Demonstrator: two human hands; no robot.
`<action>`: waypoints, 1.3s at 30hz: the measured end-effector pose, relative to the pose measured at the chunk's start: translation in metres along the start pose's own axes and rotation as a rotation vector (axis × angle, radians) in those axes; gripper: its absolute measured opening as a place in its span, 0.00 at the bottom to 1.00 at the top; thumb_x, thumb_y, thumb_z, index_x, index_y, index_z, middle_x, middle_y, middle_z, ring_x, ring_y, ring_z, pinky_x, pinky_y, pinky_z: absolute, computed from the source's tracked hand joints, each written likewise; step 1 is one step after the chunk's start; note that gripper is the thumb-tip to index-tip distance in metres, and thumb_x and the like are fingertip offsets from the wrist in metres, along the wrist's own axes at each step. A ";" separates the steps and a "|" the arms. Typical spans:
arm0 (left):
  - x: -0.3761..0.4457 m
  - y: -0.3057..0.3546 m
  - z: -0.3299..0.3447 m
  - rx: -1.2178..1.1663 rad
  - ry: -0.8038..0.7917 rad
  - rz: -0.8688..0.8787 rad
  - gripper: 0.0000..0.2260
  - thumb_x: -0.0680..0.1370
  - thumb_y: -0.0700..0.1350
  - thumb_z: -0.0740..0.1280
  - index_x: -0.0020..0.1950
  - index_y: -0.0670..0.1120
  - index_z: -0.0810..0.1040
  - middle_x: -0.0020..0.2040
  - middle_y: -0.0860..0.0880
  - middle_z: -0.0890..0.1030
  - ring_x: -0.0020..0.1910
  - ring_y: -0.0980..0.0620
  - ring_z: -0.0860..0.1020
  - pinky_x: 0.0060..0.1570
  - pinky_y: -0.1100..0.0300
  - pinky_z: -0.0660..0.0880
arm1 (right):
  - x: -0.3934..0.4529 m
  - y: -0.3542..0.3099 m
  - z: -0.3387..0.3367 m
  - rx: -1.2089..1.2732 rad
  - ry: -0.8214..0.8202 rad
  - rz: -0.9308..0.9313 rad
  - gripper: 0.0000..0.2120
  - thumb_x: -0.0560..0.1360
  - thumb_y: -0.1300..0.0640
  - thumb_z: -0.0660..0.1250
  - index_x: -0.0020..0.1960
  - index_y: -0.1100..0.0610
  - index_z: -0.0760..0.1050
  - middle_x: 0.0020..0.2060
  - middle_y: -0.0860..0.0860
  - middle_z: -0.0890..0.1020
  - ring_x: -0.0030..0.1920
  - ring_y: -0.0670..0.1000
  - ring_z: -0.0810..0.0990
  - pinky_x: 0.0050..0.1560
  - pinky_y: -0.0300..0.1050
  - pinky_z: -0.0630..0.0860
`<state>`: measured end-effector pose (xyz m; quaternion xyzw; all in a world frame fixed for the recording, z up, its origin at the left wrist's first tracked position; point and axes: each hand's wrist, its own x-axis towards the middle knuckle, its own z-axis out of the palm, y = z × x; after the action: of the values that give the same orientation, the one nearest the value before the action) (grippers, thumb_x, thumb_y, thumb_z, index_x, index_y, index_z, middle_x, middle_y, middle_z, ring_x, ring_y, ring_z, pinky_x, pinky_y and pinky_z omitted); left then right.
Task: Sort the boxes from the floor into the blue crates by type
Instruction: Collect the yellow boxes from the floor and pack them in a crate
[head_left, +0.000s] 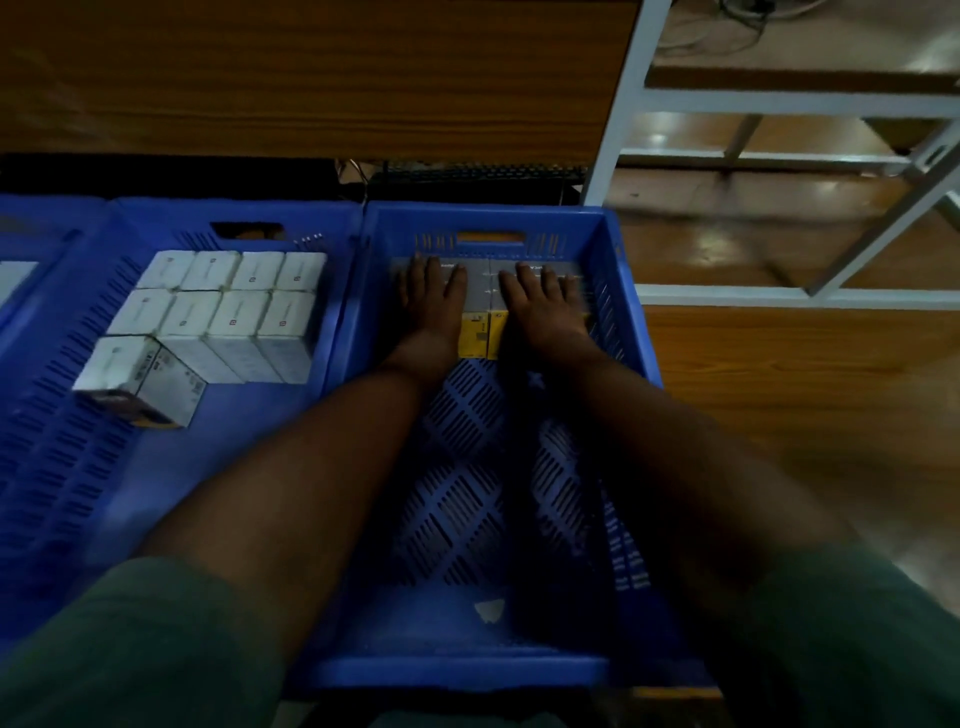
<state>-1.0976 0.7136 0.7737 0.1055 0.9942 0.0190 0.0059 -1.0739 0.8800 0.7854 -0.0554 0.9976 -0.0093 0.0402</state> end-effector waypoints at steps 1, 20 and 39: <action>-0.007 -0.004 -0.004 -0.008 -0.004 0.007 0.39 0.79 0.48 0.68 0.82 0.47 0.47 0.81 0.39 0.43 0.80 0.36 0.39 0.77 0.40 0.41 | -0.001 0.000 -0.005 0.026 -0.016 0.006 0.46 0.77 0.46 0.68 0.83 0.52 0.42 0.82 0.58 0.48 0.81 0.65 0.46 0.78 0.66 0.42; -0.373 -0.199 -0.108 -0.512 0.773 -0.406 0.09 0.76 0.48 0.67 0.55 0.51 0.81 0.48 0.54 0.82 0.49 0.51 0.80 0.52 0.52 0.77 | -0.220 -0.299 -0.095 0.987 0.339 -0.673 0.18 0.73 0.64 0.61 0.57 0.57 0.84 0.51 0.50 0.87 0.52 0.50 0.85 0.56 0.51 0.80; -0.920 -0.375 0.075 -0.448 0.635 -1.576 0.12 0.75 0.42 0.67 0.57 0.49 0.82 0.51 0.50 0.83 0.50 0.48 0.81 0.49 0.53 0.79 | -0.529 -0.777 0.104 0.729 -0.685 -1.441 0.08 0.78 0.60 0.69 0.55 0.54 0.84 0.47 0.43 0.85 0.44 0.35 0.81 0.48 0.29 0.75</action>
<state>-0.2751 0.1570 0.6917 -0.6257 0.7052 0.2326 -0.2389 -0.4559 0.1652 0.7411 -0.6556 0.5877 -0.3337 0.3368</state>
